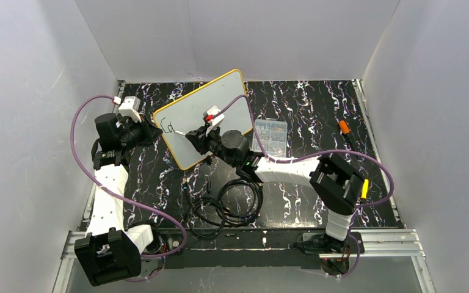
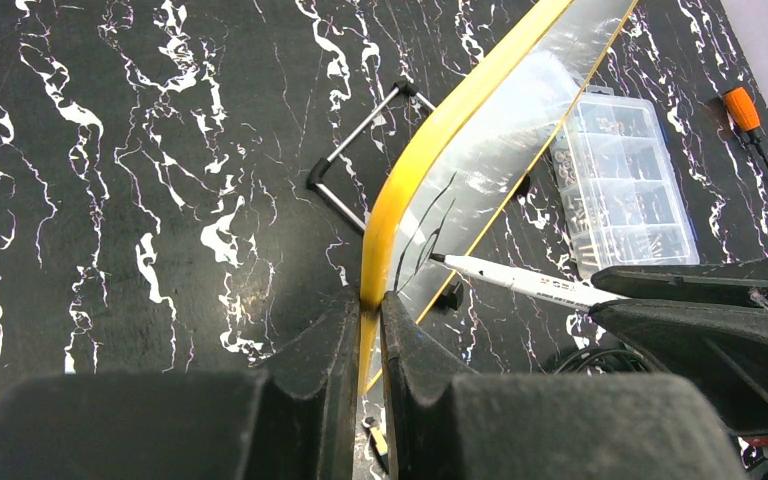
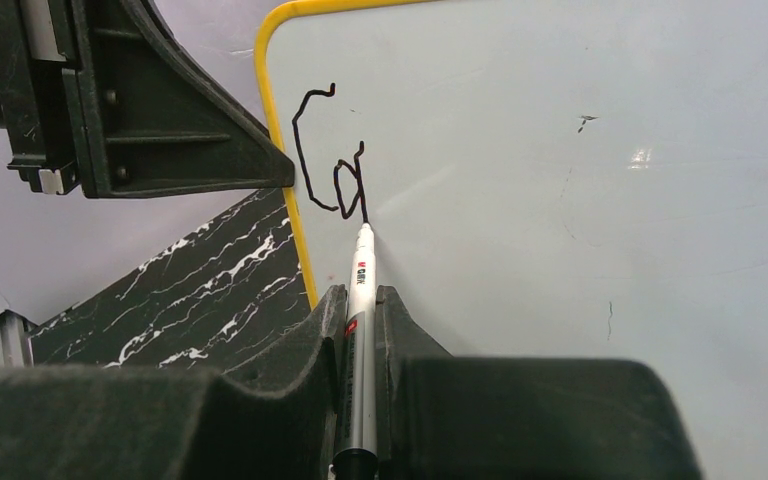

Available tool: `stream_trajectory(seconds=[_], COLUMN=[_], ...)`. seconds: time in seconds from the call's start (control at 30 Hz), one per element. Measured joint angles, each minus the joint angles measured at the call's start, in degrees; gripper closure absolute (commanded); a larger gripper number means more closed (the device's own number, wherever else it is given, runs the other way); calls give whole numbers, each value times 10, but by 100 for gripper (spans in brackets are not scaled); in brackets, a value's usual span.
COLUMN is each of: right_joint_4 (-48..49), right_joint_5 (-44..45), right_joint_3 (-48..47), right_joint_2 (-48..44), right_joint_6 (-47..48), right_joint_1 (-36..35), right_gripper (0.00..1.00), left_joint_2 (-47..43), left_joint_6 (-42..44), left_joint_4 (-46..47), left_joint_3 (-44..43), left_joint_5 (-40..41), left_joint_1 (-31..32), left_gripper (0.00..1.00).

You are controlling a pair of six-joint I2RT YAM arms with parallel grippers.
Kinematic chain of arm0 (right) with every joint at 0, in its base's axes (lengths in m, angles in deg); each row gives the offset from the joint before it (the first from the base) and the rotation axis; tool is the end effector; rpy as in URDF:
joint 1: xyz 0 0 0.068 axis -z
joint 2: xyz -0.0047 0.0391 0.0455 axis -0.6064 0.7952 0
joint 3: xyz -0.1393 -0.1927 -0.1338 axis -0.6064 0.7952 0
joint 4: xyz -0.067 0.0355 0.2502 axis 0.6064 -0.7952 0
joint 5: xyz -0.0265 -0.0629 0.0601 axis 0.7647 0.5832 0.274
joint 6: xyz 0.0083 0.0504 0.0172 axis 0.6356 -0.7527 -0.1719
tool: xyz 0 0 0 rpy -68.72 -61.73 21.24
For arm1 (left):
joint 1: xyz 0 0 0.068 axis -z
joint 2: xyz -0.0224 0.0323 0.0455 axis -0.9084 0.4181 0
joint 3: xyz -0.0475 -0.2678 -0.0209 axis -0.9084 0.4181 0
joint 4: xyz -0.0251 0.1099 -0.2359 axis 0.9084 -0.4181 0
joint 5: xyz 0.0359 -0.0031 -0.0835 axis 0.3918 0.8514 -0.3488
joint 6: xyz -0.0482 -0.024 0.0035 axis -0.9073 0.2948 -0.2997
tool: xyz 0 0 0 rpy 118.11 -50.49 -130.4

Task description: Write a sentence on the whiteboard

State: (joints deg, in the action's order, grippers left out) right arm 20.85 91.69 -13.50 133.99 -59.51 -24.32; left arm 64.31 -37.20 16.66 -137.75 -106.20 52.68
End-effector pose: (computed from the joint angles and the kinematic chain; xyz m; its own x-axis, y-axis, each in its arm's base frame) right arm 0.2067 0.3677 0.2825 -0.1116 0.2311 -0.9665 -0.7564 0.6110 0.2335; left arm 0.2343 0.0314 0.3241 -0.3656 -0.1504 -0.9186 0.3151 0.9086 -0.2742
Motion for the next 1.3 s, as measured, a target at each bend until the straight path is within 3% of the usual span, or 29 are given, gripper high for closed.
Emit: stream_trajectory(seconds=[1.3], right_joint_4=[12], right_joint_5=[25], right_joint_3=[-12], right_joint_2=[-3], right_joint_6=[22], right_joint_1=[-3], right_gripper=[99], left_joint_2=[0], left_joint_6=[0], left_joint_4=[0], left_joint_3=[0], left_joint_5=[0], left_joint_1=[0], left_gripper=[100])
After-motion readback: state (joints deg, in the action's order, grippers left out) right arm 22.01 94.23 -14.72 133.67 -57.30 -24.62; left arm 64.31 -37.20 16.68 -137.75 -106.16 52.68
